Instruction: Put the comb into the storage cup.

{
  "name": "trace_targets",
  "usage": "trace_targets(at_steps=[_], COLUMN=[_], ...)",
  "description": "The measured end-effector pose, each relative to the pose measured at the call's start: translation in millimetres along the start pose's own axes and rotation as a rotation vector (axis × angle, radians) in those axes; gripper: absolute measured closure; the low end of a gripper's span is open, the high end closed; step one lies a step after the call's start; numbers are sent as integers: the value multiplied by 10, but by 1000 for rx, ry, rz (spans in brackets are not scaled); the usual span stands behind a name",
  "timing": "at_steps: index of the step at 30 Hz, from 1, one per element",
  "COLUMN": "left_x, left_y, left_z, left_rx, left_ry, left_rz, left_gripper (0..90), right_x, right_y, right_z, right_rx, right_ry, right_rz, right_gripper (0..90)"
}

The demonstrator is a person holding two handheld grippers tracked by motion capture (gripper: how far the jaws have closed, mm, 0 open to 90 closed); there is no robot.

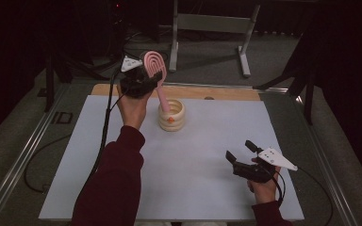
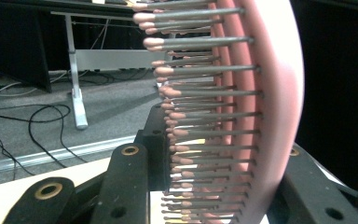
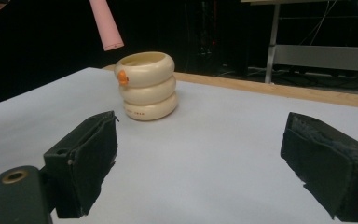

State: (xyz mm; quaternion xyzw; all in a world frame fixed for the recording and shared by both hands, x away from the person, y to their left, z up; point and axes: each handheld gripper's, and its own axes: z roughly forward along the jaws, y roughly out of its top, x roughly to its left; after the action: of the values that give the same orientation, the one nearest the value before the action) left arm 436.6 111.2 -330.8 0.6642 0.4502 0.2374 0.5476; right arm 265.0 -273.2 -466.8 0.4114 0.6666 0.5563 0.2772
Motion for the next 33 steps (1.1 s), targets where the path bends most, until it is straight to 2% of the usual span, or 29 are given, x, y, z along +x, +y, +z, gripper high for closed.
trace_targets(at_steps=[16,33], left_x=[-28,-202], left_y=[-92,-74], left_z=[247,399], left_rx=[16,11], left_ry=[22,13], left_rz=[-3,28], left_gripper=[642,642], right_x=[-19,-36], right_y=[-4,1], right_z=[-12,-28], right_rx=[7,1], right_ry=[-6,-10], right_rz=[2,7], right_gripper=[108,108])
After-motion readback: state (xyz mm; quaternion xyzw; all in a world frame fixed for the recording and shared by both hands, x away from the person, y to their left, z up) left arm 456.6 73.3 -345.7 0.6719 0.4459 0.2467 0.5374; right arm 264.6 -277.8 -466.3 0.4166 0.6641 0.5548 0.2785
